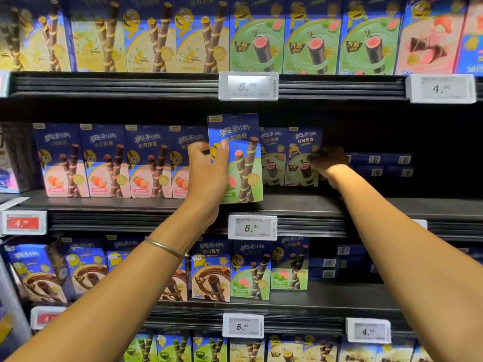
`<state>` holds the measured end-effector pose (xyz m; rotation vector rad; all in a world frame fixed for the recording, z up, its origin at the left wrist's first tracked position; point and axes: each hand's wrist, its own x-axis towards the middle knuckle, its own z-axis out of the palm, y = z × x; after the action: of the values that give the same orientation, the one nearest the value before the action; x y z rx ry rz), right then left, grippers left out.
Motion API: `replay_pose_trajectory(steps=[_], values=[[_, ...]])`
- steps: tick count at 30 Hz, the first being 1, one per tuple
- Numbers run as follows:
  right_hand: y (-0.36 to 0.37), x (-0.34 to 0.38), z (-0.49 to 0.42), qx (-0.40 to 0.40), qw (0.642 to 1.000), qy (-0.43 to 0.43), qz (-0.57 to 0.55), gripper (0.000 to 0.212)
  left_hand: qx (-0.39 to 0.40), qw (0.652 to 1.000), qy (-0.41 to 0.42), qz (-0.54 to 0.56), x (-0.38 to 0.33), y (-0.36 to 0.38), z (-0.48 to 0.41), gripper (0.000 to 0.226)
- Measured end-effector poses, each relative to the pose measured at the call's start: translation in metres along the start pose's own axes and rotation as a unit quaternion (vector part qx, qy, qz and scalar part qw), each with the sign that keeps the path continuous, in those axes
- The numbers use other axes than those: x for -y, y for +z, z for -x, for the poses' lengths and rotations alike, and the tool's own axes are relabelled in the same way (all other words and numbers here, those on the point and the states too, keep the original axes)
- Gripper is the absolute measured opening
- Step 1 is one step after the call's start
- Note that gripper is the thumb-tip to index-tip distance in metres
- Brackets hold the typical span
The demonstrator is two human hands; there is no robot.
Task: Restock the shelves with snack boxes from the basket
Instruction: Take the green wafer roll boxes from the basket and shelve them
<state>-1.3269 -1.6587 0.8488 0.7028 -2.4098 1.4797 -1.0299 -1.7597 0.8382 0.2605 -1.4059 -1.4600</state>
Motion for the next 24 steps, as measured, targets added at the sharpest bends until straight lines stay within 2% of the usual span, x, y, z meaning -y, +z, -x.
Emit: replay_pose_trajectory(steps=[4, 7, 9, 10, 12, 13, 14, 16, 19, 23, 24], values=[[-0.013, 0.012, 0.014, 0.005, 1.000, 0.008, -0.004, 0.040, 0.004, 1.000, -0.014, 0.004, 0.000, 0.002, 0.000, 0.012], [-0.021, 0.034, 0.040, -0.032, 0.999, 0.006, -0.009, 0.035, 0.004, 1.000, -0.028, 0.002, 0.000, 0.004, 0.000, 0.013], [-0.023, 0.054, 0.071, -0.025, 0.996, -0.026, -0.081, 0.034, 0.009, 0.999, -0.046, 0.021, -0.001, 0.009, -0.001, 0.016], [-0.024, 0.066, 0.088, 0.019, 0.987, -0.033, -0.159, 0.043, 0.013, 0.998, -0.051, 0.025, -0.001, 0.011, -0.001, 0.018], [-0.029, 0.084, 0.118, 0.176, 0.940, -0.041, -0.288, 0.063, 0.018, 0.998, -0.051, 0.024, -0.004, 0.016, -0.004, 0.019], [-0.031, 0.089, 0.130, 0.237, 0.922, -0.054, -0.302, 0.063, 0.019, 0.998, -0.048, 0.020, -0.006, 0.018, -0.006, 0.018], [-0.031, 0.093, 0.138, 0.264, 0.917, -0.073, -0.291, 0.056, 0.018, 0.999, -0.045, 0.013, -0.007, 0.020, -0.007, 0.018], [-0.030, 0.096, 0.144, 0.239, 0.934, -0.102, -0.243, 0.043, 0.015, 0.999, -0.035, -0.020, -0.009, 0.023, -0.011, 0.018], [-0.027, 0.094, 0.138, 0.187, 0.951, -0.086, -0.232, 0.041, 0.030, 0.989, 0.019, -0.141, -0.010, 0.019, -0.013, 0.024], [-0.015, 0.085, 0.118, 0.100, 0.989, -0.050, -0.095, 0.029, 0.073, 0.942, 0.149, -0.292, -0.003, 0.002, -0.004, 0.052], [-0.009, 0.085, 0.117, 0.090, 0.993, -0.041, -0.066, 0.027, 0.083, 0.918, 0.189, -0.340, -0.001, -0.001, -0.001, 0.057]])
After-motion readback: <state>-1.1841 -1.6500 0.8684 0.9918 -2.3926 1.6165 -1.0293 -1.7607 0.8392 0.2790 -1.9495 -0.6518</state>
